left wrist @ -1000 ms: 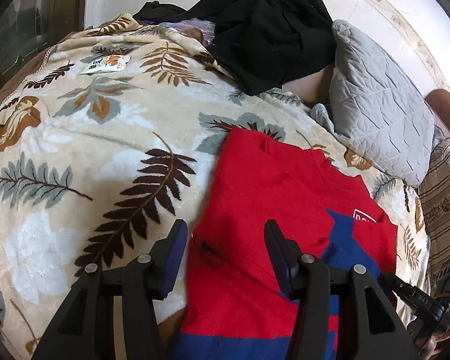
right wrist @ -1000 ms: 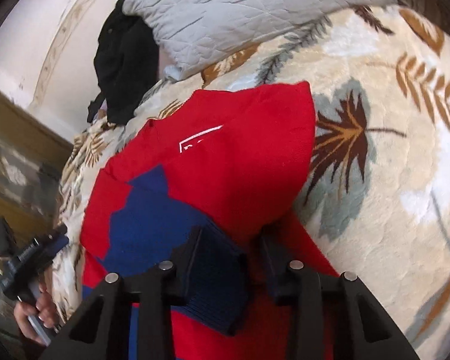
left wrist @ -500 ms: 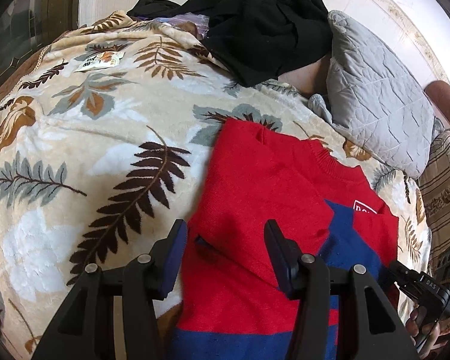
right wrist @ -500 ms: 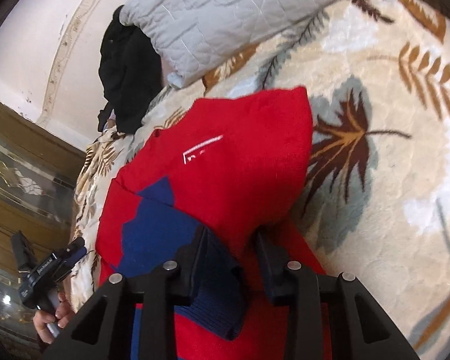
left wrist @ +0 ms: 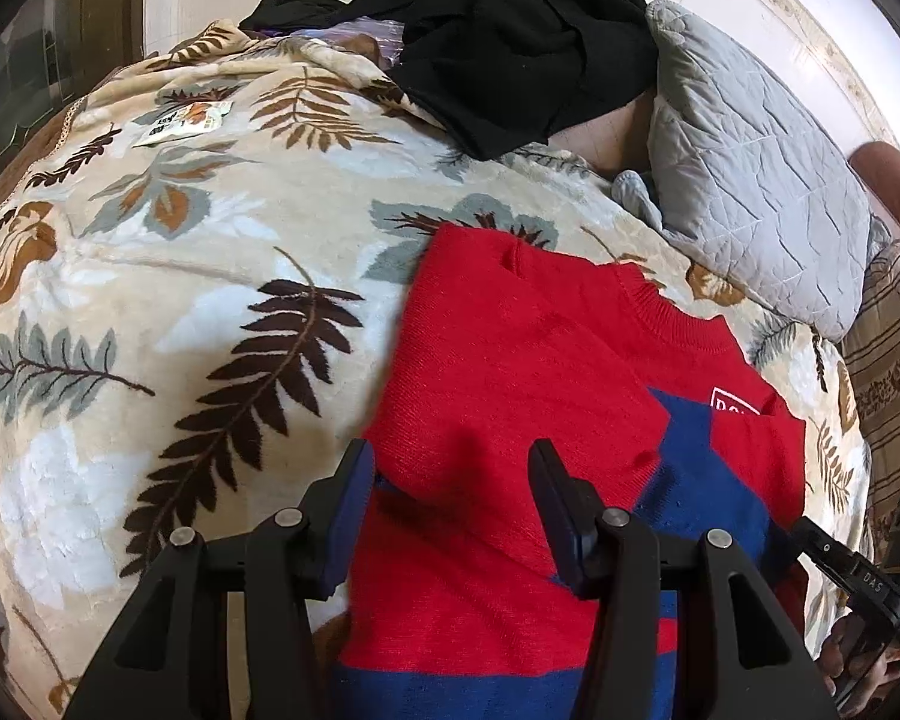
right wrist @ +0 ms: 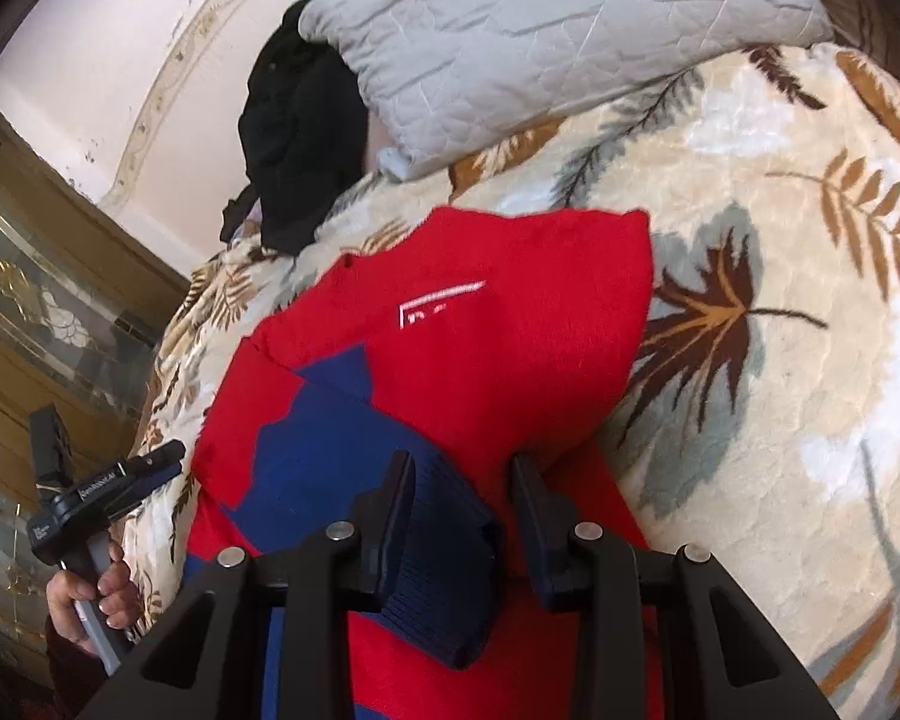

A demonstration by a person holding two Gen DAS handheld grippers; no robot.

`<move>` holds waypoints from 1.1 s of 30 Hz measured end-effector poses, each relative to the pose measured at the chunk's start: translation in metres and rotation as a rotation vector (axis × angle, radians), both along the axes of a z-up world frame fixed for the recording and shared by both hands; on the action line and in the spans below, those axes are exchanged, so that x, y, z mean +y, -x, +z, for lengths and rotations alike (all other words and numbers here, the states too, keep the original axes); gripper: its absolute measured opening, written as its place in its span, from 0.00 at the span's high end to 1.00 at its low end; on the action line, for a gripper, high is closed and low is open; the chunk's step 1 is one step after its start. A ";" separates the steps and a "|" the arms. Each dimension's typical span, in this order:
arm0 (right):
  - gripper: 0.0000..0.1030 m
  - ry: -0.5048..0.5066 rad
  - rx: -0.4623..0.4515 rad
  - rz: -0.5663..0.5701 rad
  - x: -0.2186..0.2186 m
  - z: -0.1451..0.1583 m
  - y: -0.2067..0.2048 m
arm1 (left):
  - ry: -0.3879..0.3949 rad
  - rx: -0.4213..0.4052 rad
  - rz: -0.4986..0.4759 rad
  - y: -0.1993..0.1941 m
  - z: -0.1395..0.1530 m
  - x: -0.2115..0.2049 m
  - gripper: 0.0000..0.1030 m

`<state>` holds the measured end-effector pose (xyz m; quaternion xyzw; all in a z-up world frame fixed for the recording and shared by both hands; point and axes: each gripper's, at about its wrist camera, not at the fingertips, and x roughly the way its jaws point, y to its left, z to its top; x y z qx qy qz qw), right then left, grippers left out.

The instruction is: Fold small clothes

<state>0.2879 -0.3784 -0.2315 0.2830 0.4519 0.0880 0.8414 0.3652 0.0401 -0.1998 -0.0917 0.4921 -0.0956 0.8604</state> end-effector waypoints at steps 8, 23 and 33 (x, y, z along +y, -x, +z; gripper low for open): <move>0.64 -0.123 -0.030 0.018 -0.007 0.002 0.010 | 0.008 0.006 0.009 -0.002 -0.001 0.003 0.47; 0.64 -0.227 0.071 -0.039 -0.010 -0.019 0.045 | -0.002 0.011 -0.035 0.002 -0.002 -0.010 0.47; 0.89 -0.079 0.053 0.027 0.029 -0.021 0.037 | -0.003 0.019 -0.026 0.000 -0.002 -0.008 0.47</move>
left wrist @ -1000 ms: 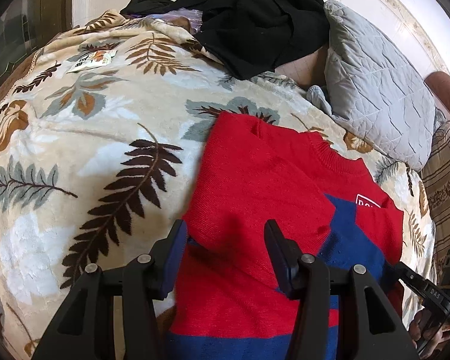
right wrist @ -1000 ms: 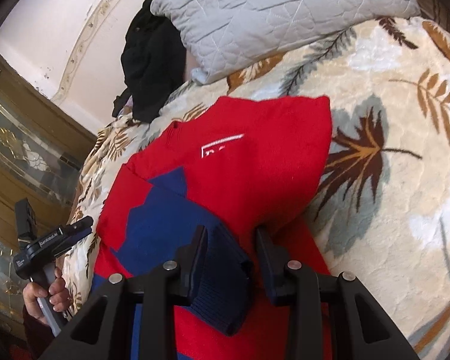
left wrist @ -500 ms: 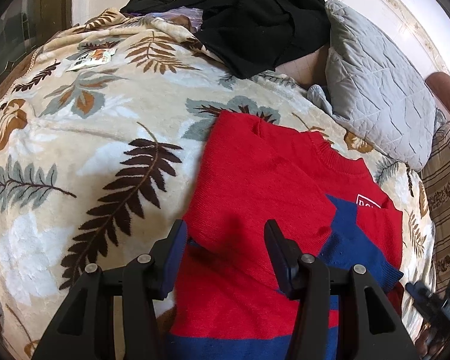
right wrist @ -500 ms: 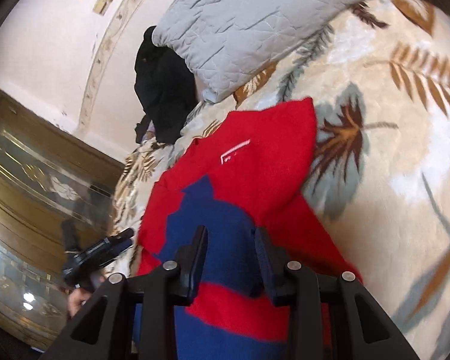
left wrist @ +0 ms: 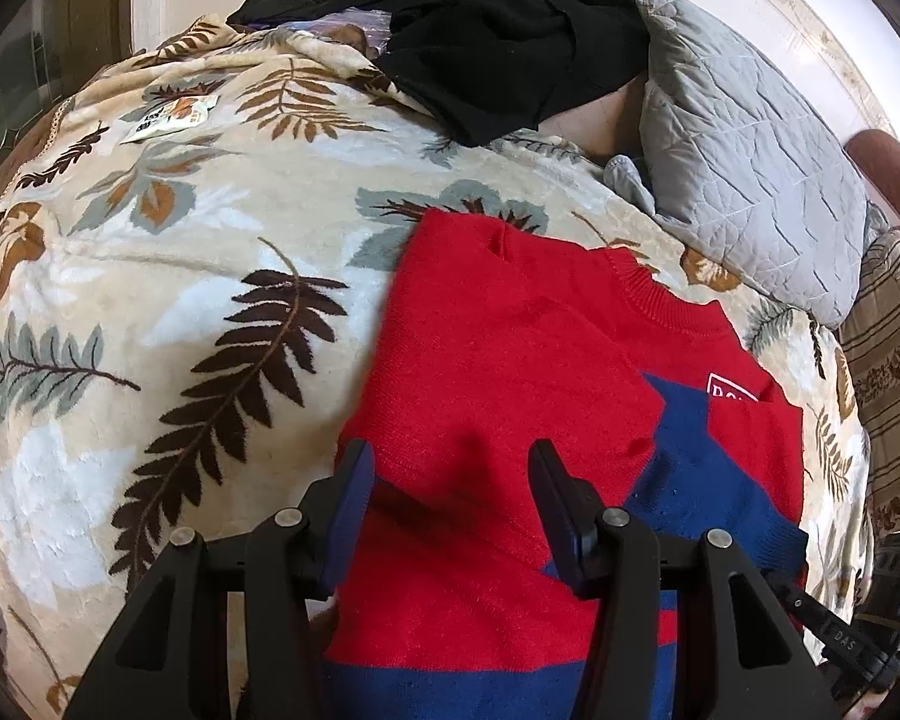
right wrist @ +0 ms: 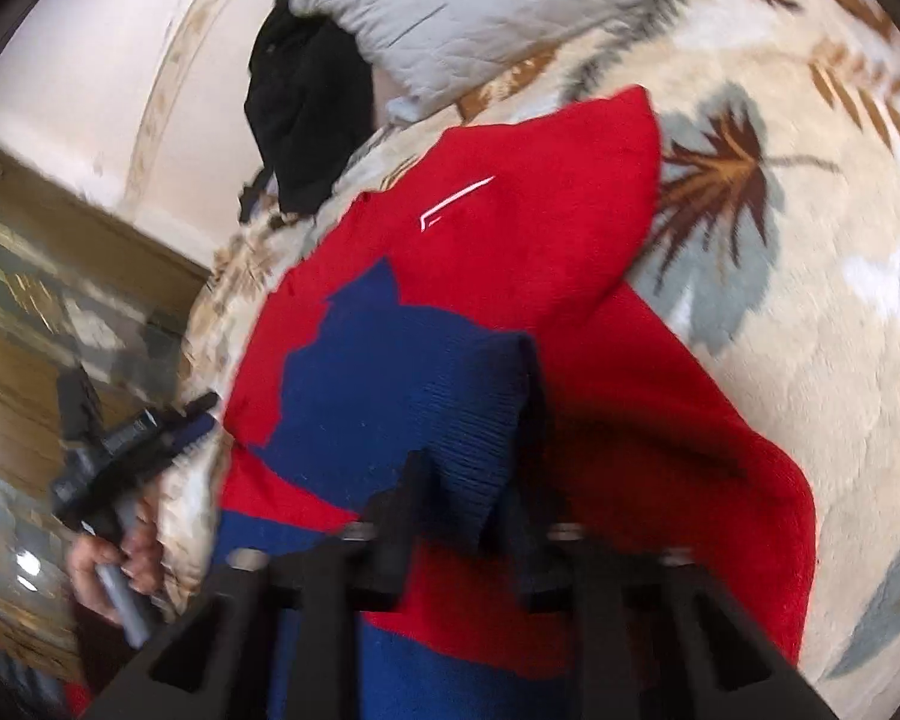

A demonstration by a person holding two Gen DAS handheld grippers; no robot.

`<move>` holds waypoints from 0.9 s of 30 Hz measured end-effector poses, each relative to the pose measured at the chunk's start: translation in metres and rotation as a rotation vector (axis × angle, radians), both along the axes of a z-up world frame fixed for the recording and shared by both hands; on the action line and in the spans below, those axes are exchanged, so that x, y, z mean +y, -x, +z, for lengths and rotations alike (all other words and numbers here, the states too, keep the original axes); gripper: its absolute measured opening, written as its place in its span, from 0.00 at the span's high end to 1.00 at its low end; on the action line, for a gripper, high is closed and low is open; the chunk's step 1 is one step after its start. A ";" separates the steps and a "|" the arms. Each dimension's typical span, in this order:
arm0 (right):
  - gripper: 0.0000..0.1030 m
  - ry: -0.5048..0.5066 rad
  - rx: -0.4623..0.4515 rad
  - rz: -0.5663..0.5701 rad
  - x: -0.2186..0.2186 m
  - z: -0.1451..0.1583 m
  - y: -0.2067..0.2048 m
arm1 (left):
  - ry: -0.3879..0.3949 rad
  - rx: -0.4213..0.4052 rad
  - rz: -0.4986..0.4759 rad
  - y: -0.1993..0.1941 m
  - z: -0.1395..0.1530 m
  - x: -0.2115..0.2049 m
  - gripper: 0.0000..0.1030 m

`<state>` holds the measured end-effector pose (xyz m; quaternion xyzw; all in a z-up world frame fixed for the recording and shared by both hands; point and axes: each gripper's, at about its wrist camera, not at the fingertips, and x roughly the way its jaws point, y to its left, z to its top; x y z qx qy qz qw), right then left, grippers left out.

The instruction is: Fold small clothes

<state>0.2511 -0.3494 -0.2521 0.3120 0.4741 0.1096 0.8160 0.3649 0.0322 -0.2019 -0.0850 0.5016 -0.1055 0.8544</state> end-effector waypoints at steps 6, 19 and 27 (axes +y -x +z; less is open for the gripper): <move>0.91 0.171 -0.176 0.003 0.014 0.062 -0.004 | 0.003 0.004 0.015 -0.003 0.000 0.003 0.47; 0.88 0.241 0.024 -0.198 -0.052 0.012 -0.045 | -0.059 0.037 0.011 -0.017 -0.013 -0.003 0.47; 0.88 0.158 -0.125 -0.094 -0.019 0.056 -0.054 | -0.161 0.063 -0.007 -0.025 -0.030 -0.014 0.39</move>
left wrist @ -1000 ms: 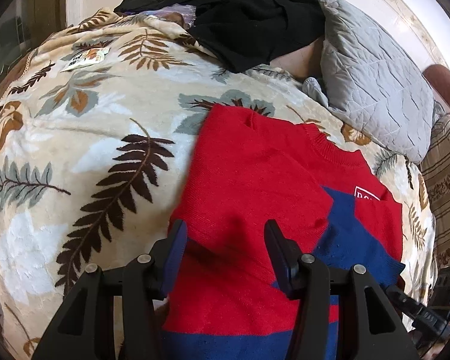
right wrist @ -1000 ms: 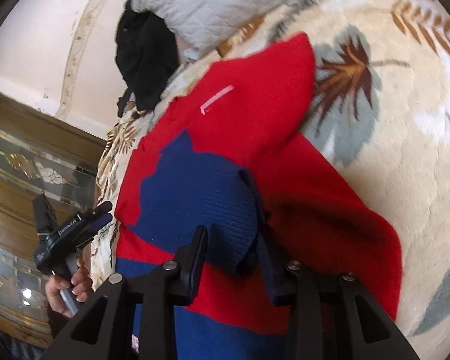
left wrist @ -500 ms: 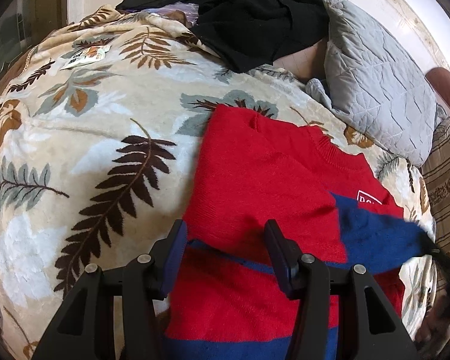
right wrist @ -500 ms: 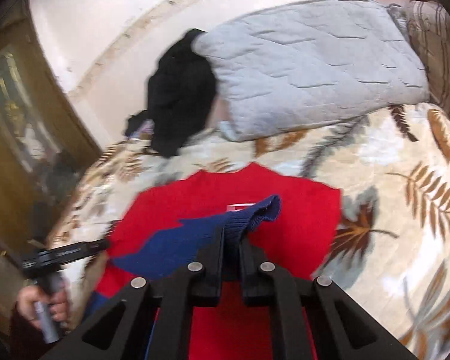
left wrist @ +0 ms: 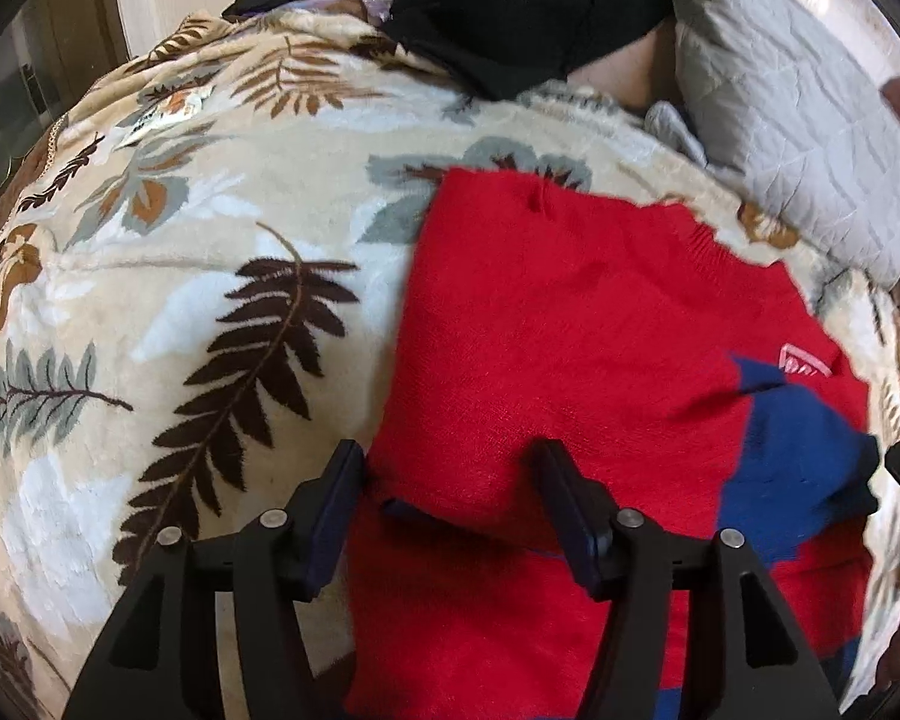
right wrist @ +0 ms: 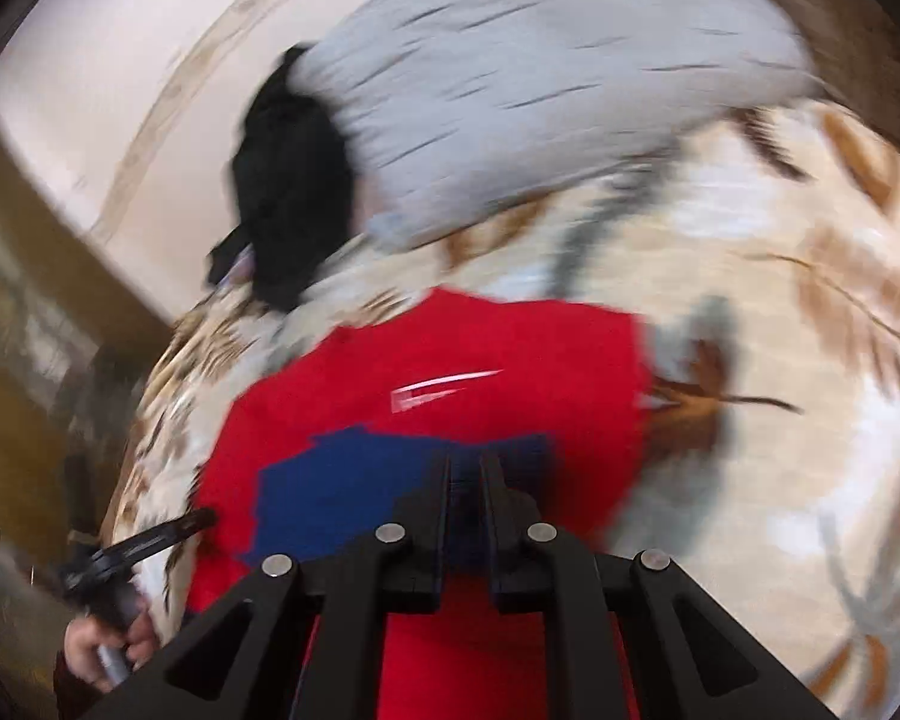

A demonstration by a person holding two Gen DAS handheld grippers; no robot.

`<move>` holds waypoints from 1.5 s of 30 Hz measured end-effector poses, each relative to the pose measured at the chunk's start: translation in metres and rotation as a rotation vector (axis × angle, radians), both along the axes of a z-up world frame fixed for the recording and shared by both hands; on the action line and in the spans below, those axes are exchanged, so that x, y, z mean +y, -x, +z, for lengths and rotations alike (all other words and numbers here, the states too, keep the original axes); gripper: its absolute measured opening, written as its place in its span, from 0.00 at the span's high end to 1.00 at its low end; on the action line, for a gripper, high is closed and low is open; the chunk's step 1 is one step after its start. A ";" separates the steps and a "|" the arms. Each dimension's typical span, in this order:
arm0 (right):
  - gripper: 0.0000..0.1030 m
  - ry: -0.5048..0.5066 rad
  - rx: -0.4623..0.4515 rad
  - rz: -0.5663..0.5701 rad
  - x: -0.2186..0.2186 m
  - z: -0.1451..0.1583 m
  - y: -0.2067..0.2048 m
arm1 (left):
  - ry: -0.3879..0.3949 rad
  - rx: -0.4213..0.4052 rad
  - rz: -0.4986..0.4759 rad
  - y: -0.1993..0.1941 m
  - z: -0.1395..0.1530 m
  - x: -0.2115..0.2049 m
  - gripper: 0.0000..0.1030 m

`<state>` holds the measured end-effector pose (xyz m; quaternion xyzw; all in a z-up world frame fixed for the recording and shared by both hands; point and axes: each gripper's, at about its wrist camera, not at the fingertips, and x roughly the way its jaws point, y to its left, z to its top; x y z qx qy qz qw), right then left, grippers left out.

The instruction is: Fold small clothes

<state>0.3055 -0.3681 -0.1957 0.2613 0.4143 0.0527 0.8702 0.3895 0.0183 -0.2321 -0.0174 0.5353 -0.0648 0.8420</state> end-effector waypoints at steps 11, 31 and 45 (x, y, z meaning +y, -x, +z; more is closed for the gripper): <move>0.74 -0.066 0.150 0.070 0.017 -0.028 -0.016 | 0.016 -0.042 -0.059 0.023 0.022 0.011 0.38; 0.22 -0.151 0.270 0.110 -0.016 -0.020 0.221 | 0.258 0.056 -0.007 0.223 0.011 0.098 0.36; 0.22 -0.190 0.439 0.112 -0.010 -0.051 0.262 | 0.192 0.174 -0.038 0.262 -0.031 0.074 0.41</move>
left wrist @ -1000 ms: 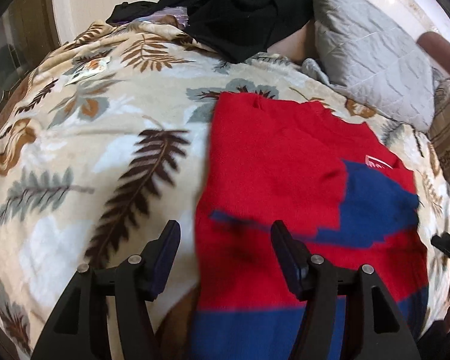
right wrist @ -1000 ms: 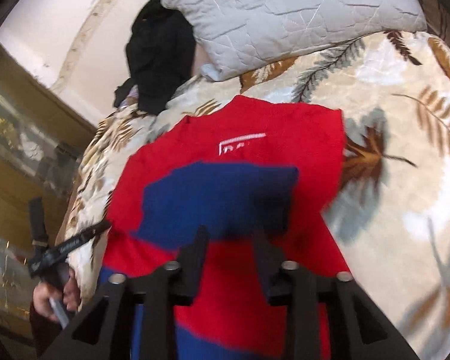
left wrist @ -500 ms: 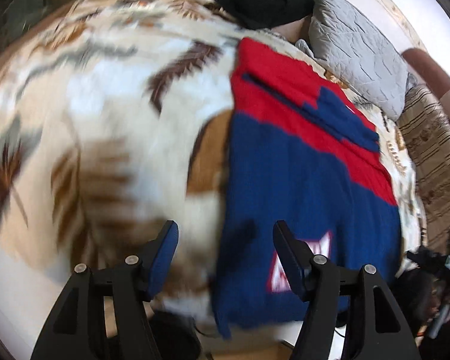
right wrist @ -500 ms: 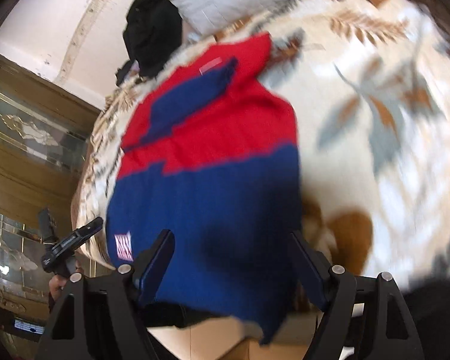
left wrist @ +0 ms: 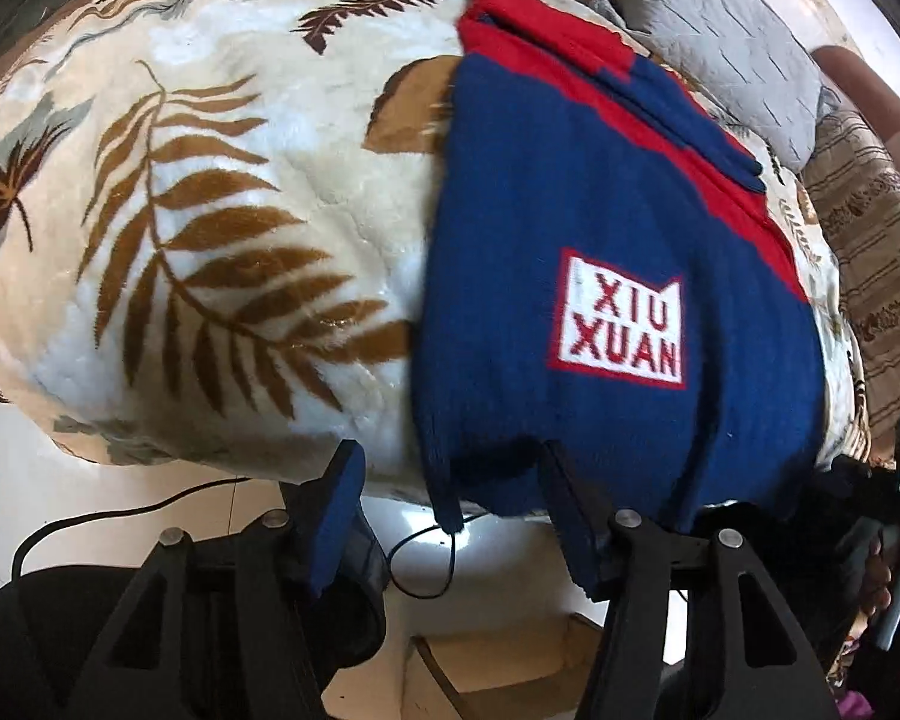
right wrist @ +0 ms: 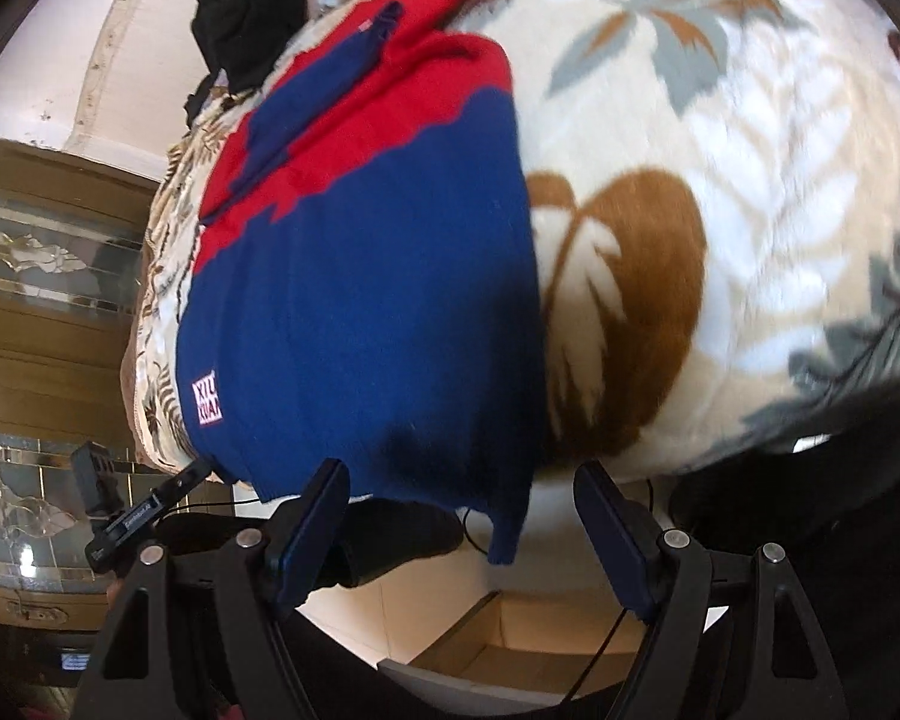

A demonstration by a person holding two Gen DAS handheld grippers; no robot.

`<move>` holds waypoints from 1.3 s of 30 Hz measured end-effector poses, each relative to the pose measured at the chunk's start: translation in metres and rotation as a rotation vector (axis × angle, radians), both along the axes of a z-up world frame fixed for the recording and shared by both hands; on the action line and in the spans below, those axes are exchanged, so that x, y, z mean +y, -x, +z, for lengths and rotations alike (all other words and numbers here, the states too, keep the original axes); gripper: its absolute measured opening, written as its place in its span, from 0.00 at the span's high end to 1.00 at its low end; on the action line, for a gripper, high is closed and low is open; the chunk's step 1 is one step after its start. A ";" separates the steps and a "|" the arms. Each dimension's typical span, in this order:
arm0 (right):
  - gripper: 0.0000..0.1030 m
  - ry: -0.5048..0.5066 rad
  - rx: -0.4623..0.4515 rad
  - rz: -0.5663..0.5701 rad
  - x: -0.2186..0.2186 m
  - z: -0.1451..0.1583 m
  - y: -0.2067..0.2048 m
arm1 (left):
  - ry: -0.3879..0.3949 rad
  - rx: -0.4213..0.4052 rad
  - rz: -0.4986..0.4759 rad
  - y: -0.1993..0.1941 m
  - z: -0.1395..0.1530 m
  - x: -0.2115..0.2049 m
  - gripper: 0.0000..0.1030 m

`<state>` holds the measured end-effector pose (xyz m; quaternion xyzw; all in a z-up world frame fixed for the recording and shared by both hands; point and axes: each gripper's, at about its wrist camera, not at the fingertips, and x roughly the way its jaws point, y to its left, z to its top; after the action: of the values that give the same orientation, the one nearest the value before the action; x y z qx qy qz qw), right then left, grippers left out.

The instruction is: Fold small clothes

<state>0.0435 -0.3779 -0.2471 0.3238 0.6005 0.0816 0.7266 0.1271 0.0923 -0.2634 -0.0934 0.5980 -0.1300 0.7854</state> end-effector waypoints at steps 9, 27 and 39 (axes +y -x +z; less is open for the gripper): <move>0.22 -0.011 0.015 -0.033 0.005 -0.018 0.001 | 0.107 0.030 -0.020 -0.006 -0.008 -0.006 0.81; 0.89 -0.048 -0.186 0.087 0.034 0.032 -0.005 | 0.293 -0.105 -0.060 0.003 0.048 0.013 0.90; 0.90 -0.002 -0.428 0.042 -0.003 0.120 -0.056 | 0.371 -0.197 -0.103 -0.052 0.108 0.001 0.91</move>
<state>0.0995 -0.3805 -0.1267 0.2872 0.4390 0.1641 0.8354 0.1795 0.0936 -0.1559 -0.1926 0.4883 -0.2860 0.8017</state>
